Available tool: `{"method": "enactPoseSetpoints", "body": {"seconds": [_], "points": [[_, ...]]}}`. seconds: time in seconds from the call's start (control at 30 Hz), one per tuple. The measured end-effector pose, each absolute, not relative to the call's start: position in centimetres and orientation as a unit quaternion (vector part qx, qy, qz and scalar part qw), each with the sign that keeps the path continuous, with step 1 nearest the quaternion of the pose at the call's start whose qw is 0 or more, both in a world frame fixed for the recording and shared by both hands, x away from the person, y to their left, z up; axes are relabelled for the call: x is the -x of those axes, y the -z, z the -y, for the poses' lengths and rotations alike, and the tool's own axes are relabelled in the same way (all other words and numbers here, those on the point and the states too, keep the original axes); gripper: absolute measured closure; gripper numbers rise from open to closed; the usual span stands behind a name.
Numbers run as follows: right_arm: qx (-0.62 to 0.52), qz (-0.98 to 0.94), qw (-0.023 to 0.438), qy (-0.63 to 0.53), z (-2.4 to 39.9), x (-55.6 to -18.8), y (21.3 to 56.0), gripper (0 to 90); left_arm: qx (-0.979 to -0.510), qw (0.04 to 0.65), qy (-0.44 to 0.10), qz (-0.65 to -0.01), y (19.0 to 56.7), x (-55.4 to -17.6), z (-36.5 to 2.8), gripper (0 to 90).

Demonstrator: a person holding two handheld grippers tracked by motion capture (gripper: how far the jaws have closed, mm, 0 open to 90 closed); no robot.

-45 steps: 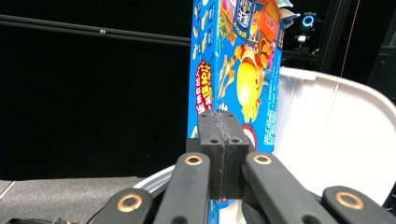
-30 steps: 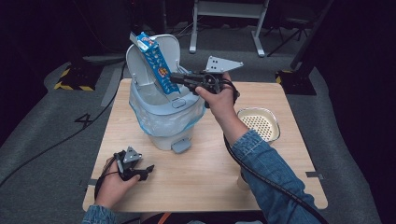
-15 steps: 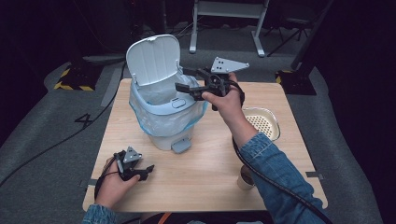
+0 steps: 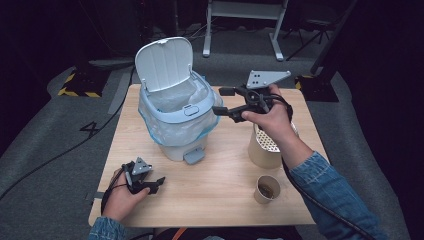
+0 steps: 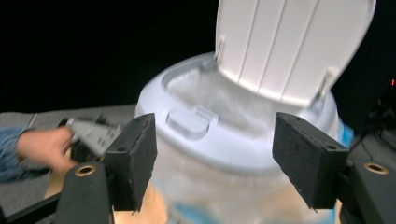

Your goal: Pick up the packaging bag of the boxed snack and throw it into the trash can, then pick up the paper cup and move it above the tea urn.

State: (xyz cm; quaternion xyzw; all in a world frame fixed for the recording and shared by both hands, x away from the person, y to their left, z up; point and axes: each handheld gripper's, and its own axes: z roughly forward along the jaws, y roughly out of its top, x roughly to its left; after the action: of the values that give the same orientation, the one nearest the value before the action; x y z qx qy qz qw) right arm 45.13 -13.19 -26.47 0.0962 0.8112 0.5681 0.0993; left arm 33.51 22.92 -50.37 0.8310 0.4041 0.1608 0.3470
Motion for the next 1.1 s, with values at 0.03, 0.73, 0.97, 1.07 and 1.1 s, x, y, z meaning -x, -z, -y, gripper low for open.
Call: {"method": "enactPoseSetpoints", "body": {"seconds": [0.03, 0.73, 0.97, 1.07, 1.1], "points": [[-0.101, -0.817, 0.096, -0.559, 13.8, -44.7, 26.6, 30.9, -0.831, 0.347, -0.161, -0.404, 50.4, -33.5, -22.9, 29.4], [-0.167, -0.854, 0.095, -0.484, 24.6, -38.2, 31.4, 22.7, -0.831, 0.347, -0.161, -0.404, 50.4, -33.5, -22.9, 29.4], [-0.178, -0.861, 0.089, -0.468, 27.1, -36.2, 33.6, 20.1, -0.831, 0.347, -0.161, -0.404, 50.4, -33.5, -22.9, 29.4], [-0.184, -0.865, 0.092, -0.459, 28.1, -35.4, 34.5, 19.3, -0.831, 0.347, -0.162, -0.404, 50.4, -33.5, -22.9, 29.4], [-0.186, -0.865, 0.089, -0.457, 28.5, -35.2, 34.8, 19.2, -0.831, 0.347, -0.162, -0.404, 50.4, -33.5, -22.9, 29.4]]}}
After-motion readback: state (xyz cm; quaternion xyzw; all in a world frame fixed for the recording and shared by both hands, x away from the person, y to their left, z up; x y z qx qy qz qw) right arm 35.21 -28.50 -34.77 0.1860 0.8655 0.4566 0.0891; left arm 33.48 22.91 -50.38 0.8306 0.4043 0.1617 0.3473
